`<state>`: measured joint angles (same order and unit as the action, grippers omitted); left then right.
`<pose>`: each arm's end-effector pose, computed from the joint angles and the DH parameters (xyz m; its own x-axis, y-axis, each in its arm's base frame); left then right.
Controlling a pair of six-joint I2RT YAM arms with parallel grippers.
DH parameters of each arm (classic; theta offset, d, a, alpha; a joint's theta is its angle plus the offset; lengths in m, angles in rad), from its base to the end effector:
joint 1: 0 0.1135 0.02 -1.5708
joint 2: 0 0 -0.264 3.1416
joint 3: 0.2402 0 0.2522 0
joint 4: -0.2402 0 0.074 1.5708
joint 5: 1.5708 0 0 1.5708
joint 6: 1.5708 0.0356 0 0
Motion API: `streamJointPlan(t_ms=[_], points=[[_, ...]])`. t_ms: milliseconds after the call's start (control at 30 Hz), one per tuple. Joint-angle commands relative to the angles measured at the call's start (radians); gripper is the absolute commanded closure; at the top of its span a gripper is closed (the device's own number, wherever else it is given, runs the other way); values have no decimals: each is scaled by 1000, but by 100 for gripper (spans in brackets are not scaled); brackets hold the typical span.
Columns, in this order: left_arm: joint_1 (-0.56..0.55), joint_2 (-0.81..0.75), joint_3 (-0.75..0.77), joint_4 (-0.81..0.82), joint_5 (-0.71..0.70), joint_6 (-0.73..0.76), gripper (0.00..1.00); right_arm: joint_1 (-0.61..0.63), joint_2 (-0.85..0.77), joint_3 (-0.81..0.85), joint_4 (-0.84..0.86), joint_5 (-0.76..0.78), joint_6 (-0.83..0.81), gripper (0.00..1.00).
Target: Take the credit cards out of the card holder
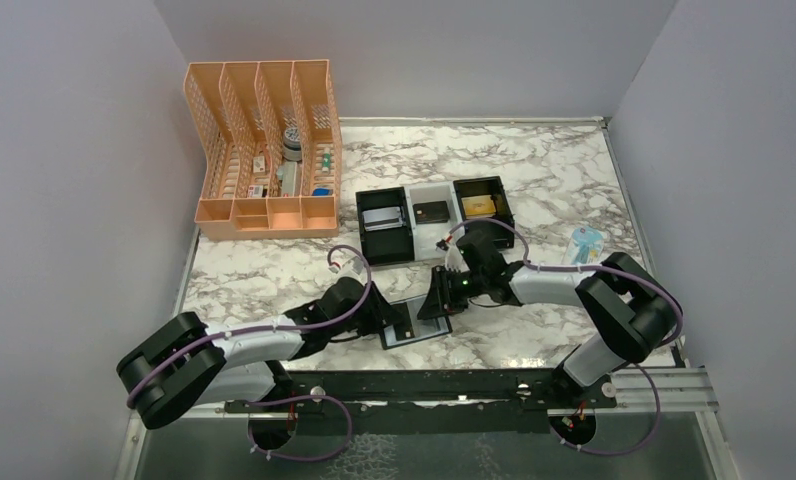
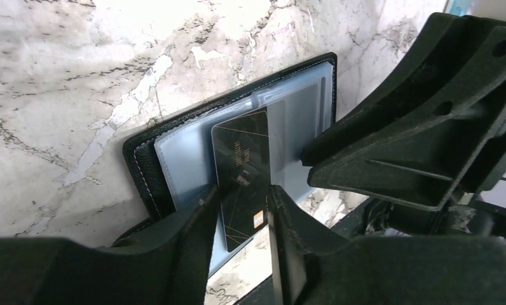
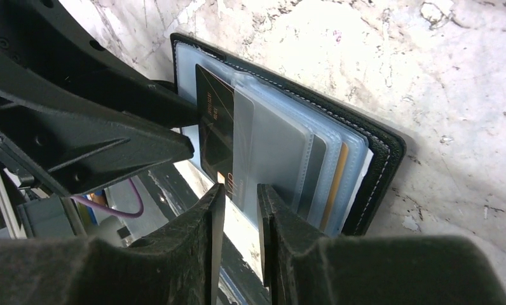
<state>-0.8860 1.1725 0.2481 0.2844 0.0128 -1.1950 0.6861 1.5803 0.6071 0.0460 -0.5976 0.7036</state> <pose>0.1268 -0.1559 0.1320 -0.8651 -0.4112 -0.2873 -0.0647 0.6595 -0.7489 0.1978 0.1878 0.1260 -0.9798 -0.1110 -0.1664 -0.1981 0.6525 0.7314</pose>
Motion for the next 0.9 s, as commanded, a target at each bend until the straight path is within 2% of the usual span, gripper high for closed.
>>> streamJointPlan(t_ms=[0, 400, 633, 867], points=[[15, 16, -65, 69, 23, -44, 60, 3, 37, -38, -4, 118, 18, 74], [28, 142, -130, 250, 92, -106, 60, 3, 68, -107, 80, 113, 66, 79], [30, 205, -123, 330, 132, -107, 68, 2, 84, -128, 102, 123, 77, 82], [32, 188, -139, 377, 127, -121, 74, 3, 105, -138, 118, 127, 82, 83]])
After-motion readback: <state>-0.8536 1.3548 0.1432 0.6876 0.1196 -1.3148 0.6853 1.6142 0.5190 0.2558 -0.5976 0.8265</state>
